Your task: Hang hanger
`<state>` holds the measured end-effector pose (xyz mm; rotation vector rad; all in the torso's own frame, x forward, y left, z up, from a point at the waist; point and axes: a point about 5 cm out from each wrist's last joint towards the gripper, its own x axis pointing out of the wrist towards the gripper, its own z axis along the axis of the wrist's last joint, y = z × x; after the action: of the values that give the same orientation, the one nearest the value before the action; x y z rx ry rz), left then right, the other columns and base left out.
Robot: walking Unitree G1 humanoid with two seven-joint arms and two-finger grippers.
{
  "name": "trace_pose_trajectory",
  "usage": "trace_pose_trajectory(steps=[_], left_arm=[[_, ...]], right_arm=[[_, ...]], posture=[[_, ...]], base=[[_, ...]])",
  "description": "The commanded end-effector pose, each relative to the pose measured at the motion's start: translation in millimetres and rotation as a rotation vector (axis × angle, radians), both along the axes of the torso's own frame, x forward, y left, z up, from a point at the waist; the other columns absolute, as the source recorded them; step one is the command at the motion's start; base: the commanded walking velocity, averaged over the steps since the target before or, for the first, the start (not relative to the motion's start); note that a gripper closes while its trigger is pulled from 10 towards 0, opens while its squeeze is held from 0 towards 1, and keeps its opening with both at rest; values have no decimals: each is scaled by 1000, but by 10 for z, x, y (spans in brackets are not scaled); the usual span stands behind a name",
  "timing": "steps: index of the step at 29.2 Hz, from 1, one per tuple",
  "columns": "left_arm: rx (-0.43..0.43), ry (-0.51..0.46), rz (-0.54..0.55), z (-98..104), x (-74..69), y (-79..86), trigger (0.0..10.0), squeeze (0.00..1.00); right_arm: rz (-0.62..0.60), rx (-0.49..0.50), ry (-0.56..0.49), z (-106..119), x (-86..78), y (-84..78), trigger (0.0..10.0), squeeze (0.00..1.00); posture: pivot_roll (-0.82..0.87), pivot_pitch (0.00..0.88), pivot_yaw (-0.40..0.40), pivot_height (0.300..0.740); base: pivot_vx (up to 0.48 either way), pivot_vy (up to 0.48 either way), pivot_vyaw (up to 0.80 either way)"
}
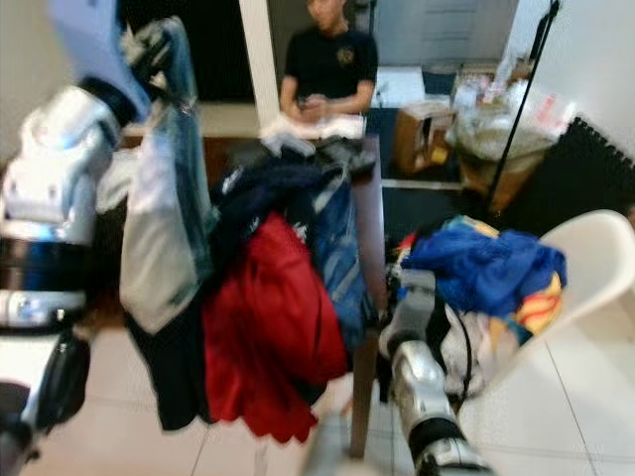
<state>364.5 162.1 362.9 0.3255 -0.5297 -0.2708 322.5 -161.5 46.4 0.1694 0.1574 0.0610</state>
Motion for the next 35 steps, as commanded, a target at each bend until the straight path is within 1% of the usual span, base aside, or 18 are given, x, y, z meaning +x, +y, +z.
trace_pose_trajectory(steps=[1, 3, 4, 5, 6, 7, 8, 10, 12, 17, 18, 25, 26, 27, 32, 33, 34, 35], left_arm=[[166, 82, -146, -233, -31, -167, 10000, 0], [166, 82, -146, -233, -31, -167, 10000, 0], [267, 133, -233, -376, -64, -269, 10000, 0], [267, 133, -233, -376, -64, -269, 10000, 0], [355, 179, -293, -515, -99, -338, 10000, 0], [355, 179, -293, -515, -99, -338, 10000, 0], [409, 227, -294, -644, -98, -339, 10000, 0], [409, 227, -294, -644, -98, -339, 10000, 0], [418, 277, -204, -767, -37, -213, 10000, 0], [437, 325, -187, -848, -31, -129, 10000, 0], [426, 355, -230, -870, -64, -136, 10000, 1000], [425, 393, -311, -887, -139, -166, 10000, 1000], [467, 442, -337, -934, -176, -132, 10000, 1000], [484, 500, -407, -955, -262, -108, 10000, 0], [473, 538, -482, -943, -348, -110, 10000, 0], [427, 538, -581, -872, -453, -159, 10000, 0], [427, 538, -581, -872, -453, -159, 10000, 0], [306, 447, -644, -728, -509, -266, 10000, 0]], right_arm=[[-3, 12, 6, -25, -20, 29, 10000, 0], [-3, 12, 6, -25, -20, 29, 10000, 0], [-6, 12, 4, -26, -24, 24, 10000, 0], [-6, 12, 4, -26, -24, 24, 10000, 0], [-11, 14, -1, -20, -23, 15, 10000, 0], [-11, 14, -1, -20, -23, 15, 10000, 0], [-16, 16, -7, -9, -18, 9, 10000, 0], [-16, 16, -7, -9, -18, 9, 10000, 0], [-19, 19, -14, 6, -9, 5, 10000, 0], [-14, 19, -15, 11, -2, 15, 10000, 0], [-12, 19, -16, 14, 0, 19, 10000, 0], [-11, 19, -16, 15, 1, 20, 10000, 0], [-10, 18, -13, 8, -3, 21, 10000, 0], [-8, 17, -9, 2, -7, 21, 10000, 0], [-7, 16, -7, -3, -10, 20, 10000, 0], [-7, 16, -5, -7, -12, 19, 10000, 0], [-7, 16, -5, -7, -12, 19, 10000, 0], [-7, 18, -9, 5, -3, 26, 10000, 0]], posture=[[71, 0, 23, 740], [71, 0, 23, 740], [71, 0, 23, 740], [71, 0, 23, 740], [71, 0, 24, 740], [71, 0, 24, 740], [71, 0, 22, 740], [71, 0, 22, 740], [78, 0, 15, 740], [80, 0, 12, 740], [79, 0, 13, 740], [80, 0, 11, 740], [80, 0, 11, 740], [82, 0, 11, 740], [83, 0, 11, 740], [86, 0, 9, 740], [86, 0, 9, 740], [90, 0, 11, 740]], base=[[334, 0, 0], [334, 0, 0], [315, 0, 0], [315, 0, 0], [0, 0, 0], [0, 0, 0], [0, 0, 0], [0, 0, 0], [0, 0, 0], [0, 0, 0], [0, 0, 0], [0, 0, 0], [0, 0, 0], [0, 0, 0], [0, 0, 0], [0, 0, 0], [0, 0, 0], [0, 0, 0]])
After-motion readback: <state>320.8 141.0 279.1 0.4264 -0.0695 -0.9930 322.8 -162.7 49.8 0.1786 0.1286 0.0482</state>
